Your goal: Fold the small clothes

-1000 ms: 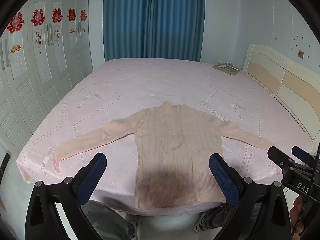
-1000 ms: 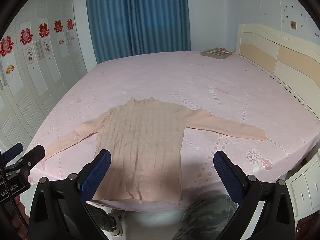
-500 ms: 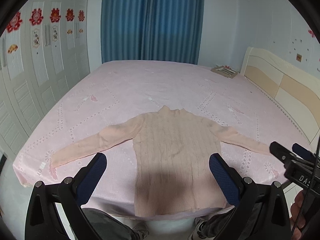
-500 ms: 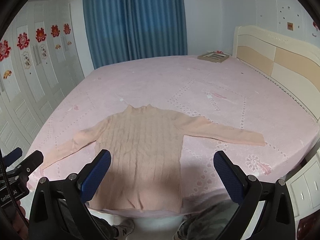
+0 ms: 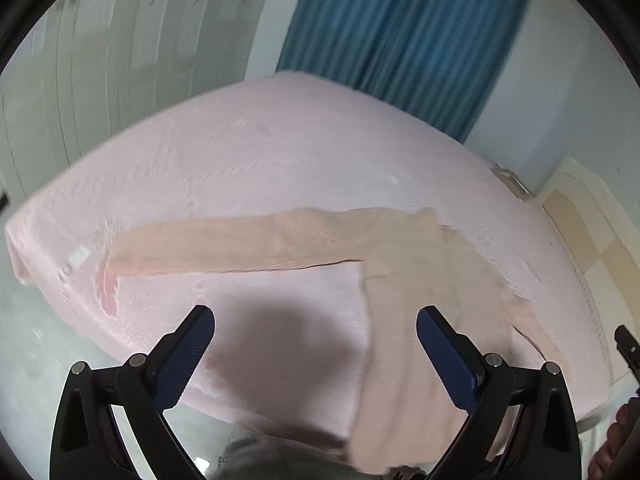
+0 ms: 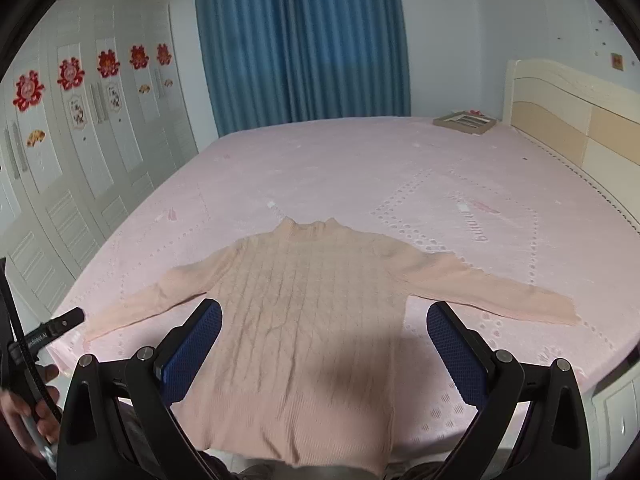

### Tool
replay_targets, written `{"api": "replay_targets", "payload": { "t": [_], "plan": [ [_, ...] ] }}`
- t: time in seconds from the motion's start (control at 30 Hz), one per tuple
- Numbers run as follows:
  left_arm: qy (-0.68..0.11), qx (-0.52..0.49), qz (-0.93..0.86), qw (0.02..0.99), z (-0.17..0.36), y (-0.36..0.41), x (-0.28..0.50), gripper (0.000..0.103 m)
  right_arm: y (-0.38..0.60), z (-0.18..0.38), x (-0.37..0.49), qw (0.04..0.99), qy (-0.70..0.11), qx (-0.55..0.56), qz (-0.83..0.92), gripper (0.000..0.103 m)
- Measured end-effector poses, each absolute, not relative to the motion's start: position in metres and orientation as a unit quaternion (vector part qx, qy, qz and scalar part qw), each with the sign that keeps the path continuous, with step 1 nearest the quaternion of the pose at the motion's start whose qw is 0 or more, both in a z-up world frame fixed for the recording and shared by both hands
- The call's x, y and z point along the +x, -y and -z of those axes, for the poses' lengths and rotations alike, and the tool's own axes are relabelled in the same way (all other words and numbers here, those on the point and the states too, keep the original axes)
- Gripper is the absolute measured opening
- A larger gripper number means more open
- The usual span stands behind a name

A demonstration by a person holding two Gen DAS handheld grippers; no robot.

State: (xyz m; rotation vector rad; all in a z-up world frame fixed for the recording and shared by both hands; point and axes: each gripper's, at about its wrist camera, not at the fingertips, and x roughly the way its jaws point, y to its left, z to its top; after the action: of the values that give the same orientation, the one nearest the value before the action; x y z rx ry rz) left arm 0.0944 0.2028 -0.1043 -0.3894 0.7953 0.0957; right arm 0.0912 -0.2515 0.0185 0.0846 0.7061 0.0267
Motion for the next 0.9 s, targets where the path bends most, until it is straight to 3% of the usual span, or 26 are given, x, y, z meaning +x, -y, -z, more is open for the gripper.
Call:
{"api": "replay_targets", "payload": {
  "t": [0.27,0.5,0.63,0.67,0.7,0.73,0.77,0.9],
  "plan": [
    [-0.422,-0.279,-0.132,0.852,0.192,-0.308,0.126,0.100,0.242,0.030,0.171,0.924,-0.376,0.058,-0.049,0.097],
    [-0.408,-0.341,-0.188,0.825,0.249,-0.368,0.146,0.083,0.245,0.060,0.210,0.926,-0.372,0.048,-0.047,0.097],
    [-0.383,-0.329,-0.219,0.835,0.251,-0.373,0.157,0.078,0.258,0.082,0.222,0.923,-0.380,0.060,-0.030,0.097],
    [-0.387,-0.315,-0.232,0.835,0.251,-0.371,0.161,0.062,0.263,0.088,0.224,0.920,-0.384,0.071,-0.029,0.097],
    [-0.395,-0.293,-0.253,0.833,0.251,-0.370,0.168,0.035,0.267,0.092,0.225,0.918,-0.389,0.080,-0.027,0.097],
    [-0.404,-0.277,-0.267,0.830,0.251,-0.368,0.173,0.020,0.271,0.097,0.227,0.915,-0.394,0.085,-0.023,0.097],
    [-0.410,-0.266,-0.272,0.829,0.250,-0.367,0.179,0.012,0.276,0.101,0.231,0.910,-0.404,0.087,-0.012,0.097],
    [-0.399,-0.239,-0.258,0.847,0.215,-0.346,0.194,0.011,0.293,0.096,0.225,0.915,-0.396,0.074,0.019,0.097]
  ]
}}
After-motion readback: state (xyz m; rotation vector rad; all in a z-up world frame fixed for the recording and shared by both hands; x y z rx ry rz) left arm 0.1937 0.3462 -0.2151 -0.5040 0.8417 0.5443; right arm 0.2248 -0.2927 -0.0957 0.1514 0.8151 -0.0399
